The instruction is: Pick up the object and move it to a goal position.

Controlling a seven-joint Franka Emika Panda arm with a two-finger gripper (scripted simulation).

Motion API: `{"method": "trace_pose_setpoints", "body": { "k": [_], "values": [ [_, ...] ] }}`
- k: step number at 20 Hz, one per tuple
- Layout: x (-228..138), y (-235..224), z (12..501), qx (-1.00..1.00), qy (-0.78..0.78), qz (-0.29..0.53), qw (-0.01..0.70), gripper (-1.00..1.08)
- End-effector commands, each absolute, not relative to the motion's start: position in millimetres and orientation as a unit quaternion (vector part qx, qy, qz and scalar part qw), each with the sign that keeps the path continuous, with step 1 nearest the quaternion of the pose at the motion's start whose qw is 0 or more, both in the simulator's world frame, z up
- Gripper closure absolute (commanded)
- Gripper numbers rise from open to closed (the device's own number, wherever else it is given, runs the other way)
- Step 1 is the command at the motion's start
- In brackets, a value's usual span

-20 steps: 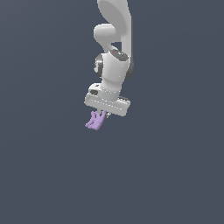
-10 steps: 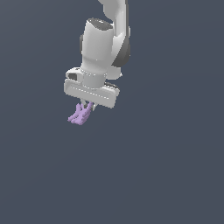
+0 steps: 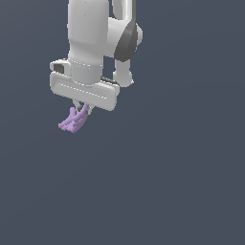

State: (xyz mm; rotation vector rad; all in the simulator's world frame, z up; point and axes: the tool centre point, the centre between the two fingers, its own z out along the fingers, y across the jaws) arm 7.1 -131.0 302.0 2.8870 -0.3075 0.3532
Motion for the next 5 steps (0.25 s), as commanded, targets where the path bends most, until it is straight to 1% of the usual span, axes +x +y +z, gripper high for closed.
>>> {"method": "trace_pose_setpoints", "body": {
  "k": [1, 5],
  "values": [
    [9.8, -134.8, 308.5, 0.981, -0.104, 0.120, 0.108, 1.08],
    [11.2, -136.8, 311.8, 0.981, -0.104, 0.120, 0.109, 1.08]
  ]
}}
